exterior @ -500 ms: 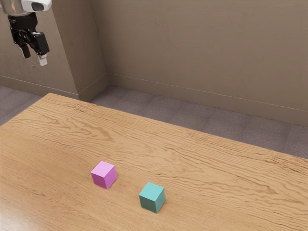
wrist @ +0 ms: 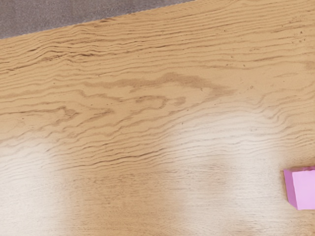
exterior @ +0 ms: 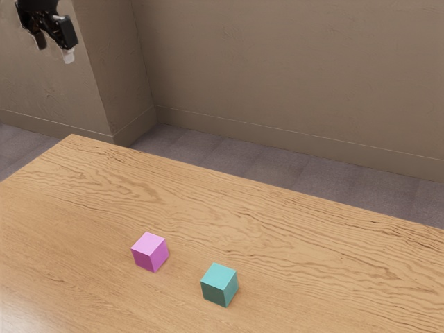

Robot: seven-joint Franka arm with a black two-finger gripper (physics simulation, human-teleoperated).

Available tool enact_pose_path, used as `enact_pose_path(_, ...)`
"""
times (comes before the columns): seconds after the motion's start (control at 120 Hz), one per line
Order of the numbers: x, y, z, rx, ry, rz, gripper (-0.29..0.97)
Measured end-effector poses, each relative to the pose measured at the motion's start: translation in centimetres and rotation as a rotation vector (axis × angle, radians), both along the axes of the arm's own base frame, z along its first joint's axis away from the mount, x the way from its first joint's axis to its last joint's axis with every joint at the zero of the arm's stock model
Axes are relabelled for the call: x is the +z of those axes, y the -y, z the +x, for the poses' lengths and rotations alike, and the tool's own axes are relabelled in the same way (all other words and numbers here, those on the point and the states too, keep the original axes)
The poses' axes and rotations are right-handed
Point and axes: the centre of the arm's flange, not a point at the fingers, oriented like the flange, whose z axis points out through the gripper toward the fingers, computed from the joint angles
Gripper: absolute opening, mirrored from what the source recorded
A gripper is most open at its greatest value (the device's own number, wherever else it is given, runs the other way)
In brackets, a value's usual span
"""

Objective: Pick up the blue block with one arm, and put the blue block on the pink block with one arm

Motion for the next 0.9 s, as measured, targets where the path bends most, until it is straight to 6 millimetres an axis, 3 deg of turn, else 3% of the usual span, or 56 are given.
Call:
enact_pose_path(0.075,-5.5,11.4,6.2,-0.179,-0.046,-0.012,0.68)
enact_pose_path(0.108,-7.4,14.7,7.5,-0.217,-0.057,-0.017,0.68)
enact_pose_path(0.15,-9.6,16.9,8.5,-0.232,-0.076,-0.021,0.68)
enact_pose_path(0.267,-15.5,20.8,10.2,-0.244,-0.143,-0.022,0.68)
enact_pose_path(0.342,-17.9,24.0,10.3,-0.275,-0.155,-0.005,0.68)
enact_pose_path(0.392,-18.9,25.0,10.6,-0.274,-0.143,-0.003,0.68)
enact_pose_path(0.575,-21.4,25.7,12.1,-0.152,-0.091,-0.015,0.68)
enact_pose_path(0.9,-26.4,31.3,12.0,-0.009,-0.094,-0.068,0.67)
